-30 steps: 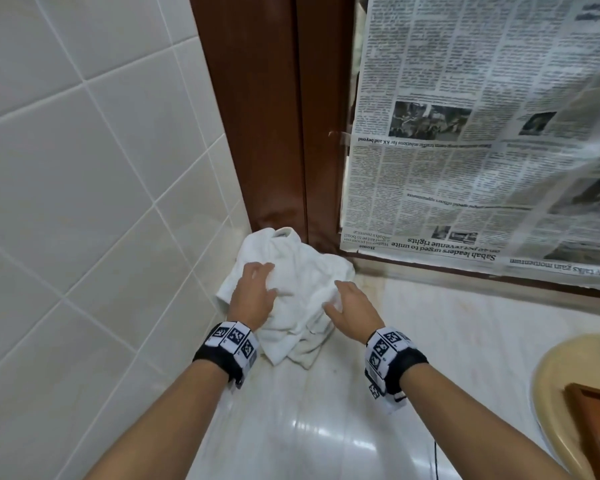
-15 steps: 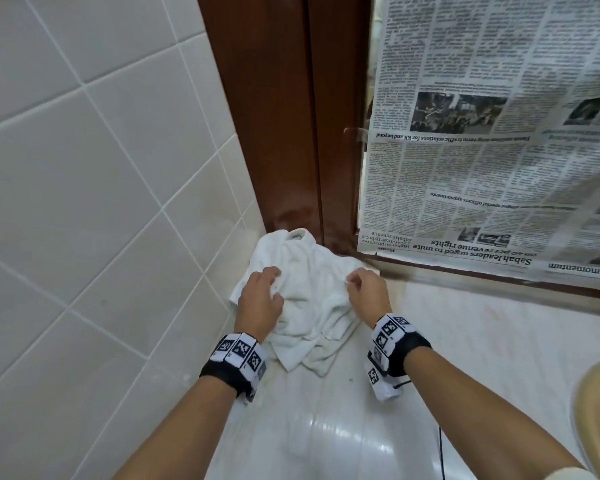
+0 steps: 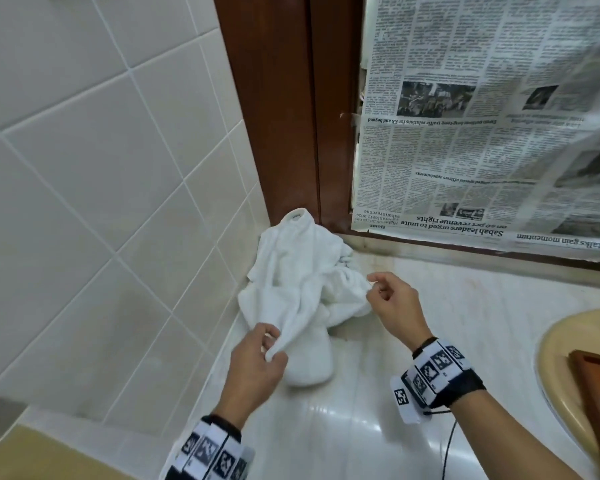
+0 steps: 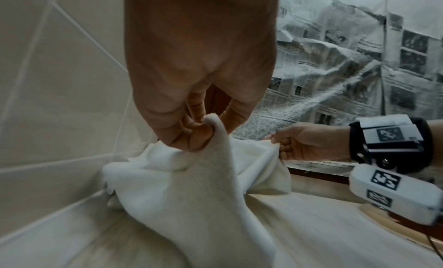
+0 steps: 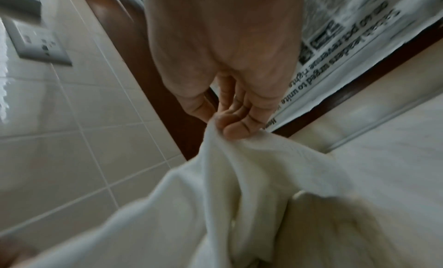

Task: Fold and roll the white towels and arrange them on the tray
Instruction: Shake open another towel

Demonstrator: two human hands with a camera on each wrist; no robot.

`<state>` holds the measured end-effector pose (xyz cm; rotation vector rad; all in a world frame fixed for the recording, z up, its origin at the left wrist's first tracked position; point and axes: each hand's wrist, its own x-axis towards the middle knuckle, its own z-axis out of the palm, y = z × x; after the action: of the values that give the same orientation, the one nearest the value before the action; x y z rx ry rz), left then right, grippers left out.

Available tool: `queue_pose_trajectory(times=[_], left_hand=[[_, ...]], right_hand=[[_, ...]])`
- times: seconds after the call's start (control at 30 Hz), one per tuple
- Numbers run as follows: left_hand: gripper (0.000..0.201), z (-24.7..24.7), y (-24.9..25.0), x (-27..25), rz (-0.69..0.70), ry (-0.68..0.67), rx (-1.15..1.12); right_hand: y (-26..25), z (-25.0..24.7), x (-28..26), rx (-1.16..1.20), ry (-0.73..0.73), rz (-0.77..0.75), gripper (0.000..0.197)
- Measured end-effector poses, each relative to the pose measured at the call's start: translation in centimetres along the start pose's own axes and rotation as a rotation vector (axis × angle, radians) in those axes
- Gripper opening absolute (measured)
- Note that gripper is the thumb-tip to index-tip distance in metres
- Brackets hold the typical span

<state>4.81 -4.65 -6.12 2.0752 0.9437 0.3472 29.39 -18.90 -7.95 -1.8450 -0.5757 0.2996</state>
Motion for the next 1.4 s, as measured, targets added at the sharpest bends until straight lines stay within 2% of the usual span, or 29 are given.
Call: queue_pose_trajectory(times=[0.1,0.2,0.33,0.4,0.47,0.57,0.63,0.7,0.77,0.87,1.0,1.07,1.13,1.17,1.27,1.3,1.33,1.4], left_hand=[[0.024,0.9,-1.3,-3.4,-0.051,-0.101,-0.018],[0.021,1.5,-2.0,-6.3,-0.073,-0.288,-0.013],[0.021,2.7,-2.0,-10.4,0.019,-0.571,0.0],[0.023,3.4,-2.4,-11.9,0.08,-0.628,0.039],[0.031,4.2,-3.0,-12.0,0.138,-0.594,0.086],[0.05,5.4,-3.9,-10.0,0.258,-0.42,0.13],[0.055,6.4,-3.6,-8.2,0.311,-0.337,0.176],[0.056,7.4,-3.0,-6.2,0.314,-0.319,0.226],[0.059,8.5,-2.7,-4.7,0.263,-0.378,0.289],[0.057,9.9,-3.2,-4.1,0.21,-0.53,0.482],[0.054,9.8,-3.9,-8.0,0.245,-0.597,0.521],[0.047,9.0,-4.1,-10.2,0.19,-0.619,0.452],[0.033,8.0,-3.1,-11.4,0.112,-0.57,0.338],[0.028,7.8,-2.0,-11.8,0.123,-0.501,0.262],[0.027,7.7,2.3,-12.1,0.29,-0.266,0.032],[0.03,7.8,3.7,-12.0,0.343,-0.247,-0.016],[0.035,8.4,4.7,-11.7,0.354,-0.284,-0.048],[0.042,9.5,6.4,-11.0,0.255,-0.492,-0.12]], right_hand=[[-0.9,-1.9,-3.2,0.044,0.012,0.01,0.019],[-1.4,-3.6,-7.1,0.037,-0.031,0.032,0.021],[-1.0,-4.9,-12.4,0.004,-0.136,0.072,0.02],[0.3,-4.8,-14.9,-0.115,-0.153,0.119,0.017],[2.7,-4.6,-16.5,-0.266,-0.061,0.187,0.02],[5.9,-4.5,-17.6,-0.431,0.074,0.349,0.057],[6.7,-4.2,-18.3,-0.542,0.08,0.513,0.064],[7.4,-3.6,-19.0,-0.636,0.025,0.573,0.062],[7.6,-2.9,-19.6,-0.609,-0.001,0.534,0.055],[7.4,-2.6,-20.7,-0.471,0.064,0.444,0.038],[6.0,-4.3,-22.6,-0.251,0.112,0.349,0.027],[5.4,-5.6,-23.7,-0.17,0.091,0.277,0.012],[4.4,-6.7,-24.5,-0.131,0.058,0.191,0.018],[3.9,-7.4,-24.9,-0.11,0.035,0.16,0.02],[2.2,-8.7,-25.9,-0.009,-0.076,0.058,0.012],[1.7,-9.1,-26.2,0.024,-0.114,0.03,0.011],[1.2,-9.5,-26.5,0.045,-0.145,0.011,0.012],[0.4,-10.3,-27.2,0.045,-0.181,-0.022,0.012]])
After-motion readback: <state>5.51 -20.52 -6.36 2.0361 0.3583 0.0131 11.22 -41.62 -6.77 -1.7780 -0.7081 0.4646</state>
